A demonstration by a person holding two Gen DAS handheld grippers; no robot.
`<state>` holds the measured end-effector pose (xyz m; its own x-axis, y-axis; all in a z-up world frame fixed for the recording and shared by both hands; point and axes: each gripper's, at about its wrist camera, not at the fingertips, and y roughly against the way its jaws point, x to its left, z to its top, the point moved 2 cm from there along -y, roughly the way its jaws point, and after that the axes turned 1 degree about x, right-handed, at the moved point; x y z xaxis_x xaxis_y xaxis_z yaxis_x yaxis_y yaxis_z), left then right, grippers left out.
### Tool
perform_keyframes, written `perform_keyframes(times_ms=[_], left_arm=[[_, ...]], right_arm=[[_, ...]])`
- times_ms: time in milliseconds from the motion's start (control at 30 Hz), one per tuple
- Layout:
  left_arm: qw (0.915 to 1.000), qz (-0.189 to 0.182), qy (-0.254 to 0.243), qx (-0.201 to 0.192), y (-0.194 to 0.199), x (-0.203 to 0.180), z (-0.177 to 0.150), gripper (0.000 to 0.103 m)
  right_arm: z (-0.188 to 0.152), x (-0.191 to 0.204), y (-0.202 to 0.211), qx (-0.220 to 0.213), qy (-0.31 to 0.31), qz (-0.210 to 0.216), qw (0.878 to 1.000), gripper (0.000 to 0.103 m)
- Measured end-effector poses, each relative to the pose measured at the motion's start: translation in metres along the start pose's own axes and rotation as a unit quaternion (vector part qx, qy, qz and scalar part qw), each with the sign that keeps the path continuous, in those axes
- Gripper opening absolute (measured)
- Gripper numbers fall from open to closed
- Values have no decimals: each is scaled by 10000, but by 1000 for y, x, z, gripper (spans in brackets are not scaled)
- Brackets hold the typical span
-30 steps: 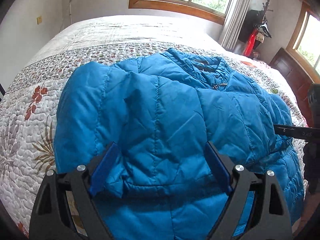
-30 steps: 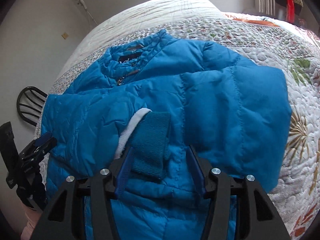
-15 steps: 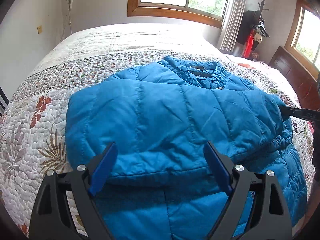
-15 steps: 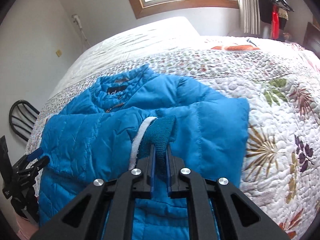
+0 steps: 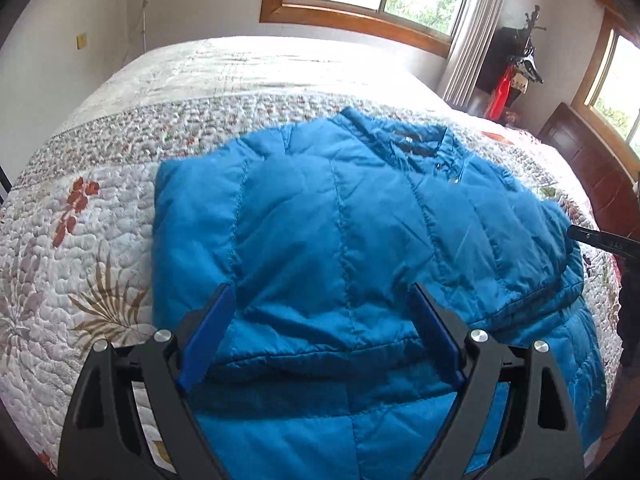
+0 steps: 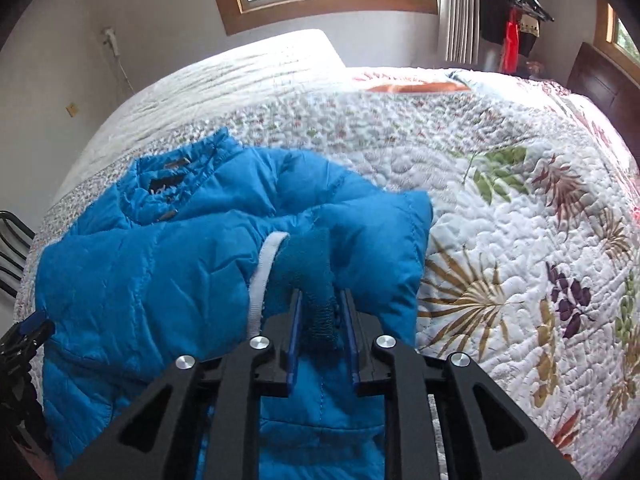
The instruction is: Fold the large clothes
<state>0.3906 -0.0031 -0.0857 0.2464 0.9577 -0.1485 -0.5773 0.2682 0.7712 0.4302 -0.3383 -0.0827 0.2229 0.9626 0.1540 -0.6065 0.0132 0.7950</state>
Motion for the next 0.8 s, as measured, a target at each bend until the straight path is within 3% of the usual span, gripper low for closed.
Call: perform_keyframes(times_ms=[100, 200, 367, 500, 667, 800], left_arm=[[9999, -20, -12, -144, 11, -1, 7, 87], [10000, -9, 2, 35, -4, -1, 7, 87], [9992, 77, -32, 393, -36, 4, -1, 87], [9991, 10, -49, 428, -42, 4, -3, 88], [9992, 40, -114, 390, -49, 5, -6, 89], [9994, 222, -36, 271, -11, 7, -4, 83]], right_arm=[[1, 16, 23, -213, 157, 446, 9987, 20], [-5, 42, 11, 31, 427, 922, 9948, 20], [-18, 57, -35, 532, 703, 369, 9954, 18], [-25, 51, -52, 697, 723, 362, 9943, 15], [-30, 57, -55, 542, 864, 231, 9945, 15], [-28, 43, -3, 75, 694, 670, 9953, 20]])
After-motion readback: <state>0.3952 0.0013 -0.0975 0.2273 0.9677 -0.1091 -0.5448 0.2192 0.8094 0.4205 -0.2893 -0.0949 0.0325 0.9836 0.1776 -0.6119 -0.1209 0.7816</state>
